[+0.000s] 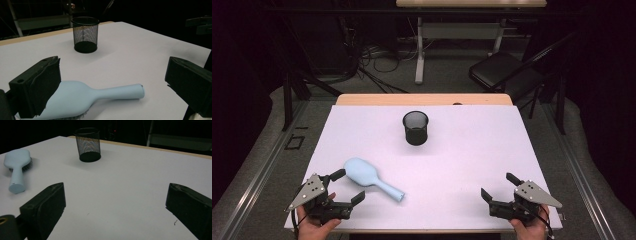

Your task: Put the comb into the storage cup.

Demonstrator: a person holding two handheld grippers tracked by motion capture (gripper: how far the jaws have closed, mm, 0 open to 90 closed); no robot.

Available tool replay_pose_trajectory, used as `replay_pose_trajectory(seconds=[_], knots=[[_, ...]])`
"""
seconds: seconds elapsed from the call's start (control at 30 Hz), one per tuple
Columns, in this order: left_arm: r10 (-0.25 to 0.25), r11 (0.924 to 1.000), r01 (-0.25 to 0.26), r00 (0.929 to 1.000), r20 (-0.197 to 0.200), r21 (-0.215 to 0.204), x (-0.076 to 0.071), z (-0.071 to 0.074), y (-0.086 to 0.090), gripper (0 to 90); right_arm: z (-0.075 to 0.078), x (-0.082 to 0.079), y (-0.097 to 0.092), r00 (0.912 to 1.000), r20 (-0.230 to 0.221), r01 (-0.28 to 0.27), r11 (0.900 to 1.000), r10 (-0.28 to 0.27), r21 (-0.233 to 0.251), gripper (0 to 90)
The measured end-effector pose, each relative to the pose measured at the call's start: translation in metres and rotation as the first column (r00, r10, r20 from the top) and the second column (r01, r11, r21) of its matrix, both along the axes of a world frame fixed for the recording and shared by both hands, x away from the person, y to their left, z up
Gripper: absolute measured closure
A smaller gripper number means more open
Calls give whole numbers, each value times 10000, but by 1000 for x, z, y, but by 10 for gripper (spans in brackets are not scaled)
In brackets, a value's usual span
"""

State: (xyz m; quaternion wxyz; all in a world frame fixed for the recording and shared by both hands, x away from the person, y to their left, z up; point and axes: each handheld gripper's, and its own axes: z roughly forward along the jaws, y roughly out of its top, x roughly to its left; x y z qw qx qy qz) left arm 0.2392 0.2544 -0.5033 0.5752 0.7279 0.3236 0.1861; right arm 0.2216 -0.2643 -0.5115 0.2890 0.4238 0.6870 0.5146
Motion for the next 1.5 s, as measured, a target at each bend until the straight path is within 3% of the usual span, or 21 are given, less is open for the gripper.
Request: replay_pose_trajectory(seconds=[0.1,0.4,0.5,0.77,1.0,1.2,1.5], knots=[[-38,9999,39,10000,-29,149,-1,0,-1,4,0,1,1,9998,-75,-207,9997,208,102,0],[-137,9999,137,9998,-118,-2,1,1,-8,4,0,0,5,9996,53,-276,9991,274,318,0],[-28,10000,28,9999,-104,-52,1,2,-10,6,0,1,8,9998,3,-209,9998,209,46,20],[227,9997,-228,9997,-131,-54,4,4,-18,30,-2,6,13,9994,-4,-350,9994,350,-30,28],[514,9987,-515,9987,-66,-55,5,7,-24,140,-1,6,15,9984,113,-555,9984,556,-65,71],[865,9962,-869,9957,-340,-97,8,11,-28,176,-1,6,13,9983,148,-564,9984,564,6,89],[1598,9871,-1589,9846,-706,176,17,11,-39,332,-3,7,12,9989,102,-449,9988,447,218,111]])
